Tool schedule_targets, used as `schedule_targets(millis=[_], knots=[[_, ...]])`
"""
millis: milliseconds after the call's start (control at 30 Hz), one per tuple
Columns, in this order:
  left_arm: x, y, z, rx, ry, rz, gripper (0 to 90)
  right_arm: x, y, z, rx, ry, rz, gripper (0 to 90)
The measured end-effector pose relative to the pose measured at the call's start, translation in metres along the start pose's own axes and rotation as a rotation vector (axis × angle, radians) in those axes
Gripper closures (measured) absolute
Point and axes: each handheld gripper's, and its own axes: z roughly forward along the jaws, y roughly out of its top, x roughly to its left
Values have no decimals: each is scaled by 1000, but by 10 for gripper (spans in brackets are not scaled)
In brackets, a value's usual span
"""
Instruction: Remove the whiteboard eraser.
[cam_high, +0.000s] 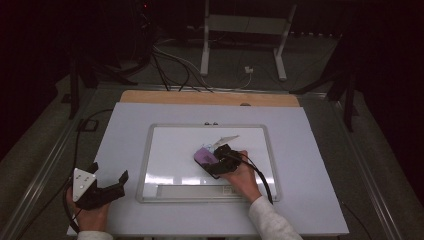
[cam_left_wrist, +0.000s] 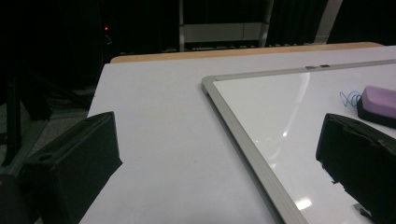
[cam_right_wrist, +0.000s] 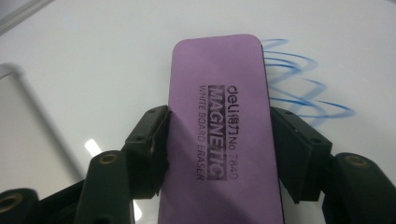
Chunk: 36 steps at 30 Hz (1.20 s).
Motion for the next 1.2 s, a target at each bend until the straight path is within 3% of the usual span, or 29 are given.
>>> schedule_targets(millis=[133,267,367,567,667,1200], knots=[[0,0,0,2,0,2,4,-11,-1,-2,-10,-37,54,408],[0,0,1,2,0,4,4,-6,-1,-2,-9,-65,32,408],[-1,0,1,4,-1,6,4,-2,-1,0,-7,-35,33,408],[0,0,1,4,1,4,4,16,1,4,3,30,-22,408],[0,0,0,3,2,4,4,21,2,5,8,33,-44,407],[-1,0,2,4,-3,5,4,19,2,5,9,43,-38,407]])
